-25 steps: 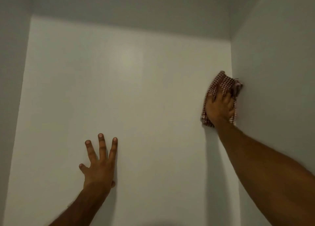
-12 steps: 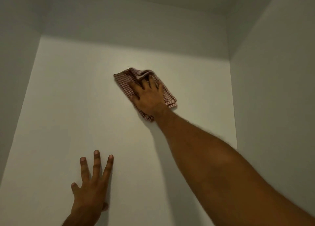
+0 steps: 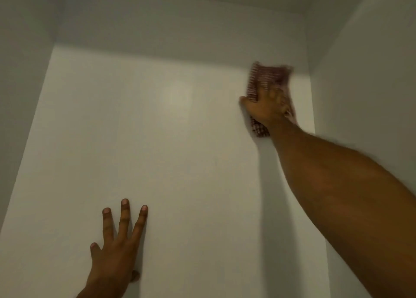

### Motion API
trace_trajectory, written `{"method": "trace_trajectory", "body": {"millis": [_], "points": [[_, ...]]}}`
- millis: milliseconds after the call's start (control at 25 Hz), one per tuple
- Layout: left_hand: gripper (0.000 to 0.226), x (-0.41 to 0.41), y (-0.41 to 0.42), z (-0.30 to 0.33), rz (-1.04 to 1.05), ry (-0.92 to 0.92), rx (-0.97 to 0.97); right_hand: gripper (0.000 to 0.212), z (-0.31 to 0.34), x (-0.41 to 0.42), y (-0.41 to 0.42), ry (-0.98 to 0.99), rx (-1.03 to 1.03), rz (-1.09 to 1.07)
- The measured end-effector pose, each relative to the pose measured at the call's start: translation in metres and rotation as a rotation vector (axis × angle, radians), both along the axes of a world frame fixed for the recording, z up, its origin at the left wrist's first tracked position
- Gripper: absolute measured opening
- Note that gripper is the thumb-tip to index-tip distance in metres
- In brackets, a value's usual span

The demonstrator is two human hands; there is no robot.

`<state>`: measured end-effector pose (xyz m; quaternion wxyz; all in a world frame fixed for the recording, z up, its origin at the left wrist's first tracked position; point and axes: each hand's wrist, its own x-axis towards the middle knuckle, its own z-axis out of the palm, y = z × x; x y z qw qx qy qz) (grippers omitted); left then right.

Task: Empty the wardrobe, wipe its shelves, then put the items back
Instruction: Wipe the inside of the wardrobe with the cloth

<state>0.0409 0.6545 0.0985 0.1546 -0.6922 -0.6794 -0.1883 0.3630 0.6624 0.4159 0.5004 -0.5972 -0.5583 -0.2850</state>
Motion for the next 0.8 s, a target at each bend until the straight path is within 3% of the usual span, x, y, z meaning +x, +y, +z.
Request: {"method": "trace_trajectory", "body": {"millis": [120, 200, 240, 360, 440, 520, 600, 720, 800], "points": [[0.148, -0.004, 0.002, -0.004, -0.017, -0.003, 0.011, 0.084, -0.004, -0.073, 0.010, -0.581, -0.065, 0.037], [0.149, -0.002, 0.003, -0.005, -0.018, -0.043, 0.014, 0.078, -0.008, -0.074, 0.022, -0.623, -0.058, 0.024], [0.149, -0.003, 0.003, -0.005, -0.019, -0.062, 0.023, 0.074, -0.008, -0.057, 0.024, -0.518, -0.022, 0.012], [0.149, -0.003, 0.003, -0.003, -0.022, -0.102, 0.020, 0.062, -0.039, 0.031, 0.023, 0.093, 0.053, -0.098], [0.149, -0.003, 0.004, -0.004, -0.029, -0.125, 0.019, 0.049, -0.088, 0.071, 0.008, 0.269, 0.137, -0.023], [0.150, -0.007, 0.015, -0.007, -0.053, -0.156, 0.002, 0.041, -0.133, 0.066, -0.004, 0.370, 0.227, 0.174], [0.157, -0.012, 0.026, -0.013, -0.117, -0.208, 0.018, 0.041, -0.153, 0.046, -0.021, 0.713, 0.279, 0.413], [0.171, -0.022, 0.050, -0.026, -0.220, -0.137, 0.063, 0.038, -0.145, 0.026, -0.060, 1.198, 0.345, 0.896], [0.169, -0.023, 0.084, -0.043, -0.310, -0.132, 0.090, 0.040, -0.117, 0.016, -0.109, 1.287, 0.461, 1.051]]}}
